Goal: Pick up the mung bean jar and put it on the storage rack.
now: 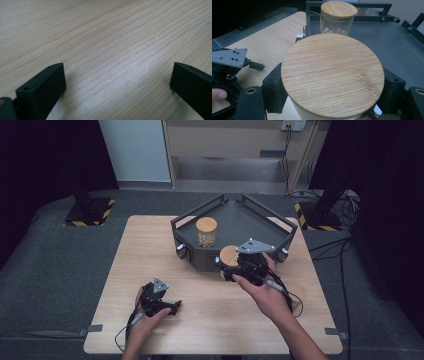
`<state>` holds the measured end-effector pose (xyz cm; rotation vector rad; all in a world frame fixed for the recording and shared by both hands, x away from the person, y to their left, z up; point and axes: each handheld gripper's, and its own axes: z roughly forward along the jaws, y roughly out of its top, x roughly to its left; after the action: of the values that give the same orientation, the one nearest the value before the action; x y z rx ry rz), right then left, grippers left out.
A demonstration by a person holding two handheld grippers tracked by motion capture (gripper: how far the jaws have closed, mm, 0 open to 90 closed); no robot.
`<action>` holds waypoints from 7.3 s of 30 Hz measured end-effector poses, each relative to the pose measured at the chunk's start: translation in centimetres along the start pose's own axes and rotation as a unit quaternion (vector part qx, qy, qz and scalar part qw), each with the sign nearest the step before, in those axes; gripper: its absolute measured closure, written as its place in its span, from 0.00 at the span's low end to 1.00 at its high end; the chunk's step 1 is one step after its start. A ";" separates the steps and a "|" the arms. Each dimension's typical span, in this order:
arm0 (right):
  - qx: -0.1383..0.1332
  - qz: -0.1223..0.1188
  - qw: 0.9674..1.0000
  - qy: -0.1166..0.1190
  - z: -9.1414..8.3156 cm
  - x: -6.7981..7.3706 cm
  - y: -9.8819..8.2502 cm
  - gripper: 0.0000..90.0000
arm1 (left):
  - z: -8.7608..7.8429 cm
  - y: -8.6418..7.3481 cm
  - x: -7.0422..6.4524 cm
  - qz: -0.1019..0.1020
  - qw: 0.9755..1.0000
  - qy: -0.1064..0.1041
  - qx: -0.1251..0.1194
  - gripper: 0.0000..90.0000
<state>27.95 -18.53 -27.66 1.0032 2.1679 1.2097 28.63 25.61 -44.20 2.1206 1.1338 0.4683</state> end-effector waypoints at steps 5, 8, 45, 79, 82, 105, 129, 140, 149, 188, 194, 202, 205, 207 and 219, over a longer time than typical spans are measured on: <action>-0.003 0.003 1.000 -0.002 0.3 -0.3 0.2 0.28 | 0.0 0.0 0.0 0.000 1.000 0.000 0.000 0.00; 0.000 0.010 1.000 -0.005 0.5 -0.4 0.4 0.28 | 0.0 0.0 0.0 0.000 1.000 0.000 0.000 0.00; -0.009 0.020 0.999 -0.035 2.0 -2.0 2.7 0.28 | 0.0 0.0 0.0 0.000 1.000 0.000 0.000 0.00; -0.014 0.040 0.997 -0.062 3.3 -3.3 4.2 0.28 | 0.0 0.0 0.0 0.000 1.000 0.000 0.000 0.00; -0.013 0.044 0.997 -0.064 3.7 -3.5 4.3 0.28 | 0.0 0.0 0.0 0.000 1.000 0.000 0.000 0.00; -0.011 0.046 0.996 -0.076 5.8 -4.0 5.5 0.28 | 0.0 0.0 0.0 0.000 1.000 0.000 0.000 0.00; -0.003 0.057 0.995 -0.083 7.7 -5.0 4.7 0.28 | 0.0 0.0 -0.1 0.001 1.000 0.001 0.000 0.00; 0.005 0.066 0.994 -0.089 9.1 -5.4 4.5 0.28 | 0.0 0.0 0.0 0.000 1.000 0.001 0.000 0.00; 0.010 0.069 0.993 -0.092 9.4 -5.7 4.0 0.28 | 0.0 0.0 0.0 0.000 1.000 0.000 0.000 0.00; 0.013 0.081 0.993 -0.082 10.2 -5.8 2.8 0.28 | 0.0 0.0 0.0 0.000 1.000 0.000 0.000 0.00; 0.013 0.080 0.993 -0.084 10.4 -5.7 2.8 0.28 | 0.0 0.0 0.0 0.000 1.000 0.000 0.000 0.00; 0.007 0.075 0.993 -0.085 10.4 -5.6 2.4 0.28 | 0.0 0.0 0.0 0.000 1.000 0.000 0.000 0.00; 0.003 0.076 0.993 -0.085 10.4 -5.6 2.2 0.28 | 0.0 0.0 0.0 0.000 1.000 0.000 0.000 0.00; 0.002 0.074 0.994 -0.084 10.4 -5.6 2.2 0.28 | 0.0 0.0 0.0 0.000 1.000 0.000 0.000 0.00; -0.010 0.066 0.995 -0.072 9.5 -5.9 1.7 0.13 | 0.0 0.0 0.0 0.000 1.000 0.000 0.000 0.00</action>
<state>38.74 -17.50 -30.73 1.2038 2.0012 1.1767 28.64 25.60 -44.19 2.1213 1.1329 0.4682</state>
